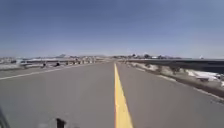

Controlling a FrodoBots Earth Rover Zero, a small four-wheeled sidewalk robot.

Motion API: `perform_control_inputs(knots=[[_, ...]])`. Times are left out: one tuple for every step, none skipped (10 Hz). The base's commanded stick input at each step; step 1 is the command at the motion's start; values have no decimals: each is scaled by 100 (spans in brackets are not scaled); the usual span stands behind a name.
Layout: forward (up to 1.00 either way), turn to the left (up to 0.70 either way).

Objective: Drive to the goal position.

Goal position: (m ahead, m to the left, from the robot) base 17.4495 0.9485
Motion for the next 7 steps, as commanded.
perform_control_inputs(knots=[[85,0],[85,0],[85,0],[85,0],[85,0],[85,0],[85,0]])
